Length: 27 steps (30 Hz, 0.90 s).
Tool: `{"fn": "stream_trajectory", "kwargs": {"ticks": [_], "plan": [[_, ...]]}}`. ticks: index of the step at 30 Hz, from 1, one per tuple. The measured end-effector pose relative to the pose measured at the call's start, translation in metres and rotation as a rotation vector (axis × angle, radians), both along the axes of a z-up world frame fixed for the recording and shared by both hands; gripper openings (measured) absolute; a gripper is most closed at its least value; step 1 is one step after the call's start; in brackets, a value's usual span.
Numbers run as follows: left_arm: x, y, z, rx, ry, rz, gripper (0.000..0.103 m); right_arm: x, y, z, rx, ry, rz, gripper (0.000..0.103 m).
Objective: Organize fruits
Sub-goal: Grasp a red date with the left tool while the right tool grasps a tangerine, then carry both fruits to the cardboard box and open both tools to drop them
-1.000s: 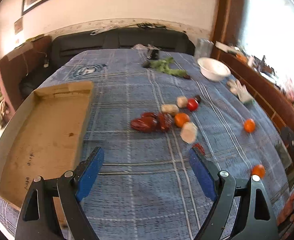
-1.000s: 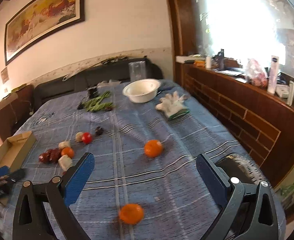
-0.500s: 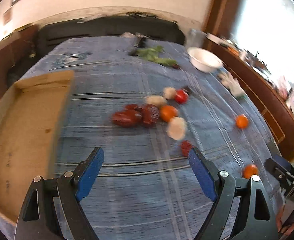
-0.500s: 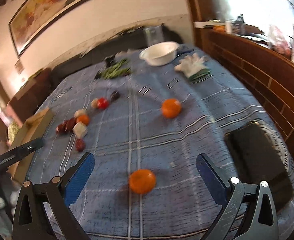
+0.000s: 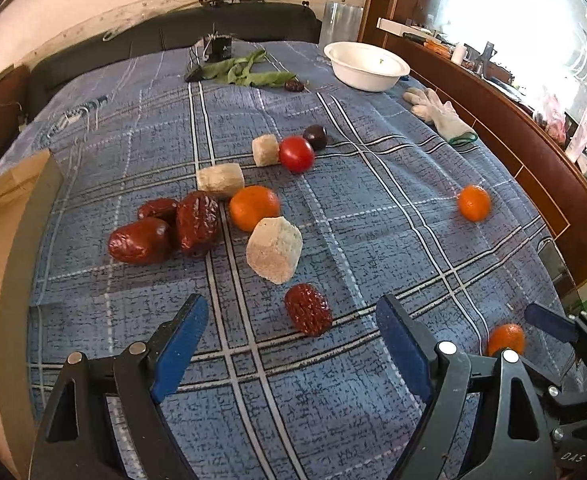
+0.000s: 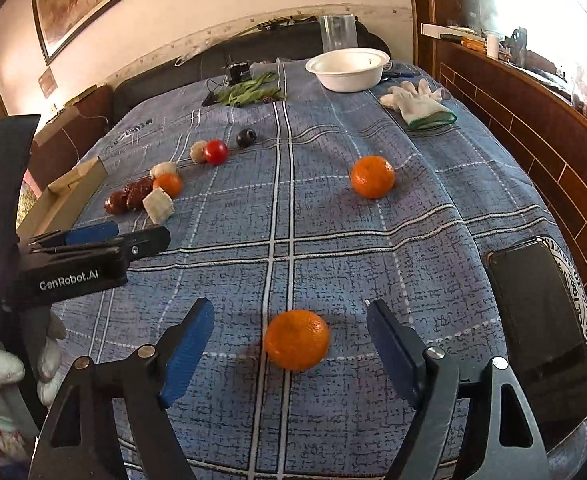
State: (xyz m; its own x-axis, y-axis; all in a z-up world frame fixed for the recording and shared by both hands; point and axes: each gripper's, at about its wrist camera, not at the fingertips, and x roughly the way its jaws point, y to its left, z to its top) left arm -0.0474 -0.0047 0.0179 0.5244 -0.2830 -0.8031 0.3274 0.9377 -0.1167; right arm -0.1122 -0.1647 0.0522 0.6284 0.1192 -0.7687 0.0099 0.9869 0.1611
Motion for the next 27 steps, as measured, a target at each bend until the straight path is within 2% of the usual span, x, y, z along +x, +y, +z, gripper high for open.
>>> {"fn": "stream_trajectory", "kwargs": {"ticks": [2, 4, 5, 6, 7, 9, 15, 19, 22, 27], "plan": [[0.002, -0.003, -0.004, -0.006, 0.015, -0.019, 0.064, 0.001, -0.001, -0.002, 0.003, 0.008, 0.000, 0.072], [0.001, -0.009, -0.006, 0.043, -0.002, -0.024, 0.046, 0.003, -0.001, -0.005, 0.001, 0.022, -0.001, 0.064], [-0.001, -0.012, -0.006, 0.066, -0.012, -0.026, 0.043, 0.004, -0.001, -0.007, -0.004, 0.033, -0.003, 0.059], [-0.003, -0.012, -0.005, 0.063, -0.013, -0.034, 0.028, 0.005, 0.000, -0.008, -0.008, 0.040, -0.004, 0.054], [-0.004, -0.011, -0.003, 0.053, -0.010, -0.042, 0.023, 0.005, 0.001, -0.010, -0.014, 0.047, -0.004, 0.046], [-0.004, -0.006, -0.002, 0.032, -0.006, -0.036, 0.023, 0.004, 0.004, -0.009, -0.037, 0.041, -0.007, 0.037], [-0.021, 0.026, 0.021, -0.035, -0.052, 0.011, 0.023, -0.005, 0.008, 0.000, -0.018, 0.022, -0.002, 0.036], [-0.029, 0.064, 0.035, -0.087, -0.065, 0.068, 0.024, -0.008, 0.025, 0.021, -0.007, -0.024, 0.043, 0.036], [-0.037, 0.106, 0.047, -0.108, -0.087, 0.146, 0.024, -0.006, 0.052, 0.040, 0.007, -0.065, 0.121, 0.036], [-0.053, 0.200, 0.059, -0.081, -0.125, 0.362, 0.024, 0.006, 0.124, 0.068, 0.075, -0.109, 0.324, 0.036]]}}
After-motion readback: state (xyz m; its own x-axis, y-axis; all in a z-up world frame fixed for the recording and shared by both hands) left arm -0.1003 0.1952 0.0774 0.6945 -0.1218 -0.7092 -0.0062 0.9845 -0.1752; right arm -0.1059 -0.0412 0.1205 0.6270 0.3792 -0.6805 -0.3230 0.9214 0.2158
